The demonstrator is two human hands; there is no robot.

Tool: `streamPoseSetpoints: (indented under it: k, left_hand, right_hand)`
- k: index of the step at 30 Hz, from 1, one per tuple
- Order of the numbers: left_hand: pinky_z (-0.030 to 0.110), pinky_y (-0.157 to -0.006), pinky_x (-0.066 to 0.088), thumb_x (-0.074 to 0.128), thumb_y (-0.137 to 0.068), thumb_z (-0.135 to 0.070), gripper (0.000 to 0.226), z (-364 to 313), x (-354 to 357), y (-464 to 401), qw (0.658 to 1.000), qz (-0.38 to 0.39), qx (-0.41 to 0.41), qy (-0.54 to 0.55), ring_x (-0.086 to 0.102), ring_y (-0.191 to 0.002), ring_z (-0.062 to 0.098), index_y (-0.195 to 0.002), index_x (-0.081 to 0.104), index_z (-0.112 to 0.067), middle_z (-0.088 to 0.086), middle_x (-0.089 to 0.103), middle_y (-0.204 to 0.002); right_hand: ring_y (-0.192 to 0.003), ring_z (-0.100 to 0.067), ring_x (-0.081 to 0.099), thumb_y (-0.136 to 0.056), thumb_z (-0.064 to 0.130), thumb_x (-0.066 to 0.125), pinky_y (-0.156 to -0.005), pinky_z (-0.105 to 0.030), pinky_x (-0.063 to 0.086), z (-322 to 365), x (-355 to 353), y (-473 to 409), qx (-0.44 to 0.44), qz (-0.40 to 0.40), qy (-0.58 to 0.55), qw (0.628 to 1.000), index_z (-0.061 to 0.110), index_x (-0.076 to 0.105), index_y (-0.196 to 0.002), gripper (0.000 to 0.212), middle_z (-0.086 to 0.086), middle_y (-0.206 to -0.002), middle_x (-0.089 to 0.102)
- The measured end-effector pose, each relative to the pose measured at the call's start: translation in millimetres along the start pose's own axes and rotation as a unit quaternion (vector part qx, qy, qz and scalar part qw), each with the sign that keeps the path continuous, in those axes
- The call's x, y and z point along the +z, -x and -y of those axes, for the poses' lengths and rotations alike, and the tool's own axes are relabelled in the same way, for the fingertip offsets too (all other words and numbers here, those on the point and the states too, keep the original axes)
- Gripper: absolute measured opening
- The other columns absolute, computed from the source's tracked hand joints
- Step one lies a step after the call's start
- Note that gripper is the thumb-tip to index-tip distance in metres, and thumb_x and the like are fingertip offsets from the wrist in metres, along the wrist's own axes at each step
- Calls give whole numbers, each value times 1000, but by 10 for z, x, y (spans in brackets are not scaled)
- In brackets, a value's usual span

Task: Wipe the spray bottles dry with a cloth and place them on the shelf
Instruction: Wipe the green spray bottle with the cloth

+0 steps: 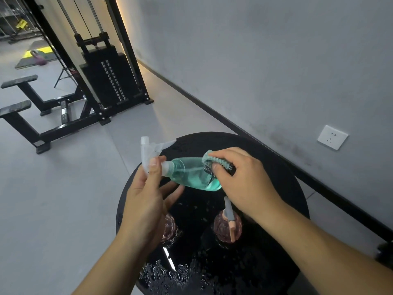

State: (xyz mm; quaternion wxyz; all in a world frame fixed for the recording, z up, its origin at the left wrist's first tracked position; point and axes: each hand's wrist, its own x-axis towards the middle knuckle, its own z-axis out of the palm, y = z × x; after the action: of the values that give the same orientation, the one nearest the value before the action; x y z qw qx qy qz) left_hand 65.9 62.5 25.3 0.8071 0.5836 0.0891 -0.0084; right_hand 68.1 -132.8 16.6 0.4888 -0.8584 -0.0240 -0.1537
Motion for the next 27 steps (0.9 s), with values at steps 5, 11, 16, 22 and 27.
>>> streamPoseSetpoints:
  k: [5,11,16,22,27]
  left_hand:
    - [45,-92,62,59,-96,-50,38,32,22,9,1000,6,0,-5,78,-108,33,-117,72,-21,2,80,-109]
    - [47,-94,61,60,-96,-51,39,-9,-23,-5,1000,3,4,-6,78,-109,33,-117,72,-20,5,80,-112]
    - [44,-90,62,56,-100,-48,35,18,7,8,1000,16,6,-13,79,-105,32,-115,72,-21,1,81,-107]
    - [45,-90,62,57,-101,-45,32,-11,-22,-3,1000,17,11,-16,79,-105,31,-114,73,-20,4,80,-111]
    - [39,-86,65,55,-101,-44,35,21,15,18,999,42,20,-27,79,-105,28,-120,69,-18,0,81,-106]
  right_hand:
    - [-122,10,53,-102,16,61,-100,-14,50,19,66,63,-19,21,6,1000,31,67,-132,34,28,-129,57]
    - [-128,5,52,-104,17,58,-107,-23,49,-3,11,16,-8,31,36,999,32,64,-137,37,21,-140,57]
    - [-131,11,44,-105,19,55,-108,-19,47,70,11,56,-22,72,28,997,37,60,-140,40,29,-142,49]
    - [-129,7,47,-105,21,52,-105,-24,51,86,-5,34,-36,80,45,995,39,57,-140,39,29,-139,49]
    - [-131,9,44,-106,23,50,-104,-21,51,142,24,65,-49,94,41,994,39,55,-141,39,31,-141,46]
